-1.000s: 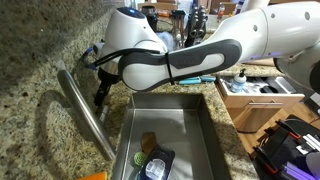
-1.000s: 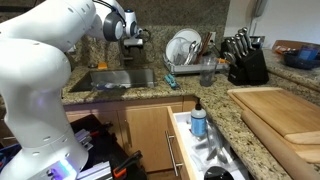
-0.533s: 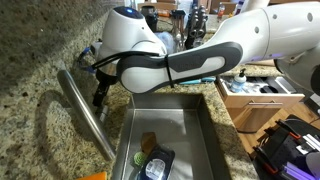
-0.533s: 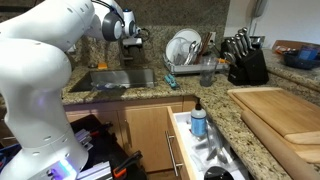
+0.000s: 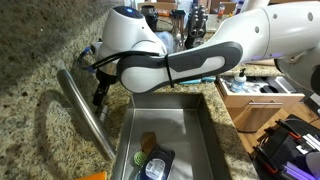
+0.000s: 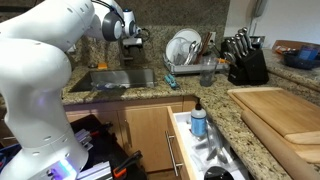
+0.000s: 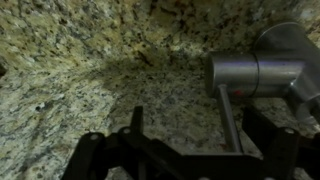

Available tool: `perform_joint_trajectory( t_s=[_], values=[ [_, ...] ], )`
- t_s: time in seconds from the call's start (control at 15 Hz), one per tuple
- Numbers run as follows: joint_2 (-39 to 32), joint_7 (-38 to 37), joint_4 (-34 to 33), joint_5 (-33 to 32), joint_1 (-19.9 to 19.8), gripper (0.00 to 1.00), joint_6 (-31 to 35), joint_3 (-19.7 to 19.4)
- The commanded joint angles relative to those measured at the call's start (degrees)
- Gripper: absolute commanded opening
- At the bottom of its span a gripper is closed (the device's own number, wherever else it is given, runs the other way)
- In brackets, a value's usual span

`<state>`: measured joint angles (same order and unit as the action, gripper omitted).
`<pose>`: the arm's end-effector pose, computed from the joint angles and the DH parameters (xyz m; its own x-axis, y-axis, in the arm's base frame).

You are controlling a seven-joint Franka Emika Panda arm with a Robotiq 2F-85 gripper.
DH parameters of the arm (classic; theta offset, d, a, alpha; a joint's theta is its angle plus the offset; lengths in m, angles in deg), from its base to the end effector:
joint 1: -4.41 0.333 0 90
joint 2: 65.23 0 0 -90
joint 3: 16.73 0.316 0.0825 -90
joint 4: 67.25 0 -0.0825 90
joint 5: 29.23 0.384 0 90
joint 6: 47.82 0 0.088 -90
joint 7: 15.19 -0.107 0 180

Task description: Move the faucet handle to the right

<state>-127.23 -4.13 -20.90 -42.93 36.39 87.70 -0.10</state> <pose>0.6412 0.5359 0.3257 0.4943 0.7265 0.4773 0.8043 -0.5906 0.0660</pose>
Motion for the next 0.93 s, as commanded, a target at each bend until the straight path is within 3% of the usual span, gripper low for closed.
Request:
perform_joint_trajectory(
  t_s=[0.0, 0.2, 0.27, 0.73, 0.87],
  values=[
    [1.87, -8.57, 2.19, -2.54, 0.99, 1.0, -0.62, -5.0],
    [3.23, -16.86, 4.37, -4.23, 2.13, 1.0, -0.54, -8.38],
    [0.19, -12.39, 0.53, -2.66, 1.87, 1.0, -0.06, -5.38],
    [0.94, -17.58, 0.99, -4.1, 3.28, 1.0, -2.4, -8.4],
    [1.47, -17.83, 1.95, -3.05, 2.65, 1.0, -1.86, -7.33]
  ],
)
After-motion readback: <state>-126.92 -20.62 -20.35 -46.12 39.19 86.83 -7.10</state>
